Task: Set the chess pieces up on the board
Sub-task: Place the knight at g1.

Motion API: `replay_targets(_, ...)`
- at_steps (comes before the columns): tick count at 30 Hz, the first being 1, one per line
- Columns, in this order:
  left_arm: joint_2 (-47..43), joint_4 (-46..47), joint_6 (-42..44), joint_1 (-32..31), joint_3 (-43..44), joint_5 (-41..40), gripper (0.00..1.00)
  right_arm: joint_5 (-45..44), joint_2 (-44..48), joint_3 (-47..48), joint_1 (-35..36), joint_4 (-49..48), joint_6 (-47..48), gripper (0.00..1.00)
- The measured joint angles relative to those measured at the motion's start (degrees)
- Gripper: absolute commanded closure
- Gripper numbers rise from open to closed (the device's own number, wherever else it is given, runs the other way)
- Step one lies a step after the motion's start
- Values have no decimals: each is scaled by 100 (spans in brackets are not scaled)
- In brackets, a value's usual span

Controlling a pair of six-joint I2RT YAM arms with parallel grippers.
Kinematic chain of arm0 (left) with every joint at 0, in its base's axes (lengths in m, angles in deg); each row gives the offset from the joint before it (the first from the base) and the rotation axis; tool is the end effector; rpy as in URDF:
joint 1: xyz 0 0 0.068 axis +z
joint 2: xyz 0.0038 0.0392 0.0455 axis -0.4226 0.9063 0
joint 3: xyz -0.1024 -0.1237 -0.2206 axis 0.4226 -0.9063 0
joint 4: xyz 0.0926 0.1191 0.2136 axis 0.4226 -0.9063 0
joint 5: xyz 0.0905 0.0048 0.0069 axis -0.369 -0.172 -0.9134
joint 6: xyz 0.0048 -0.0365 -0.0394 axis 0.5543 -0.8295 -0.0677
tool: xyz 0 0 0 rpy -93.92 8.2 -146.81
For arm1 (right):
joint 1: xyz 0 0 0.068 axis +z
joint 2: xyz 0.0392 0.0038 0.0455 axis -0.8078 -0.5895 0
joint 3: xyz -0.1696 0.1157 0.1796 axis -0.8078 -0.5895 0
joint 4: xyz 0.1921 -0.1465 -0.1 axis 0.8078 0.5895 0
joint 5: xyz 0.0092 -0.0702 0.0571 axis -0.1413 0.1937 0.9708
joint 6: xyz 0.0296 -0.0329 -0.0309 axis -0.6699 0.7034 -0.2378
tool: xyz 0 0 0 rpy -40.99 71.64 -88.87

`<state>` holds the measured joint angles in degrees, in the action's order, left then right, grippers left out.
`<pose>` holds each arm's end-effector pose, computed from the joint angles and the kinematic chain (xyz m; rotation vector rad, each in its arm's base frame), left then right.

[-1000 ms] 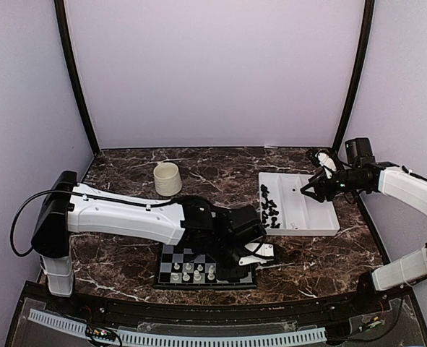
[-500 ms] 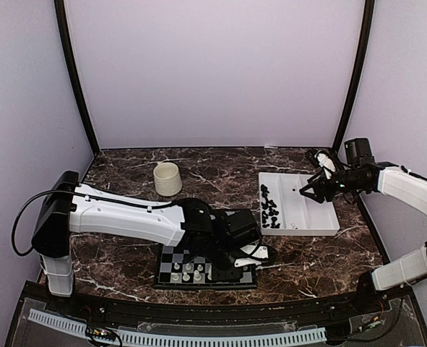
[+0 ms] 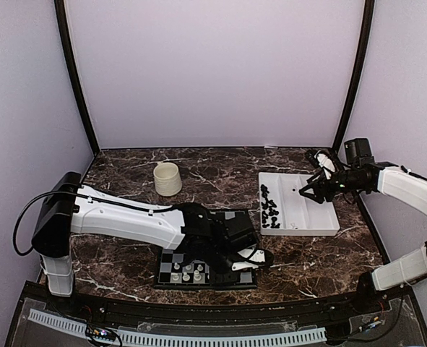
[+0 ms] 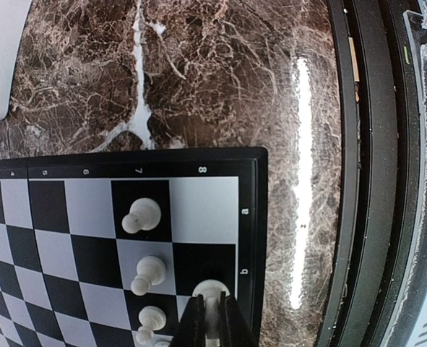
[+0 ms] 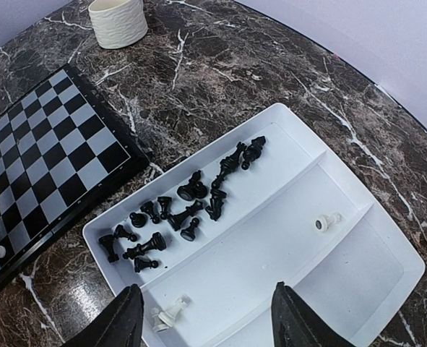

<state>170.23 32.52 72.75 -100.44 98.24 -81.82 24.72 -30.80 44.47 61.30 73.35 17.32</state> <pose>0.1062 -0.4054 0.1959 1.9168 1.9231 -0.2950 0.2625 0.0532 0.2496 -0.9314 2.0672 0.4736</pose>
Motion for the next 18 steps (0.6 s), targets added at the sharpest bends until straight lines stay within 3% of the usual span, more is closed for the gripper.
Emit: replay_targets(18,2,334,-15,131,-173,249,94,42,-81,0,2,39,31,37)
